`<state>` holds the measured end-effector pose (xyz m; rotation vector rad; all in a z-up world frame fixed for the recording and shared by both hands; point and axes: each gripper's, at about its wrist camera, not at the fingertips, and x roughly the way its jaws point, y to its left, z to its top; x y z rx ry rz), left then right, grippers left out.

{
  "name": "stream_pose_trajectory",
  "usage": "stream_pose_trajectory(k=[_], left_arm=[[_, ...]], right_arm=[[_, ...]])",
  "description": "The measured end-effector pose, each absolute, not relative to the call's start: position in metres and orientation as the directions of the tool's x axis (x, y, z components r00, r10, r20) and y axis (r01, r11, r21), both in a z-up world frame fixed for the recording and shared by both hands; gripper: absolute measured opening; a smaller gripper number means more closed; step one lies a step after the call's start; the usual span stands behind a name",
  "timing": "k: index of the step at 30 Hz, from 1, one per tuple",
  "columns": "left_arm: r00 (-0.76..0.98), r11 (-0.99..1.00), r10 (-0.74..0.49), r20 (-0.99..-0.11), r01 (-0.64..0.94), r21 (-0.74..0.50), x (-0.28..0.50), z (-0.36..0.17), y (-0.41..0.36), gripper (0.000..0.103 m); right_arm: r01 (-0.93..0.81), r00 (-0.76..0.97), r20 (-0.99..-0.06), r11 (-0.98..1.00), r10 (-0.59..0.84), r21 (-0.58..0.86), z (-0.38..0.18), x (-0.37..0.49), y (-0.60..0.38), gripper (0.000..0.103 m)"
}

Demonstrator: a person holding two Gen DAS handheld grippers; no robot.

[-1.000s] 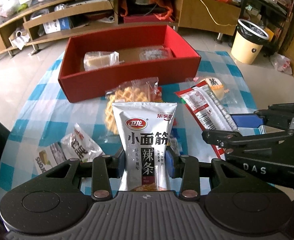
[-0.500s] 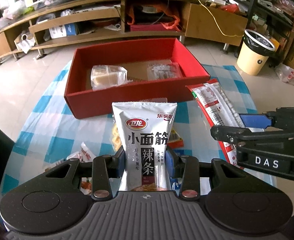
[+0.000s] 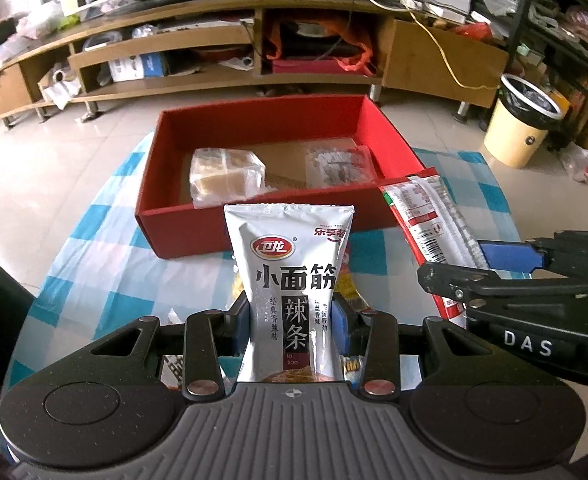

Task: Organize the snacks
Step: 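Carry the white bag and strip pack with both tools over the red box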

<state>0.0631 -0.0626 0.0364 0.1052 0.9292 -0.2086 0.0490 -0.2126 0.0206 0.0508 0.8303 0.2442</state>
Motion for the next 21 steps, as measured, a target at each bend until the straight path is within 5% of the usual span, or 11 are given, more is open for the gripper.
stream_pose_trajectory(k=[21], left_arm=[[0.634, 0.986, -0.122, -0.763, 0.166, -0.020, 0.127, 0.056, -0.070, 0.048]], right_arm=[[-0.126, 0.697, -0.686, 0.978, 0.207, 0.167, 0.036, 0.108, -0.223, 0.046]])
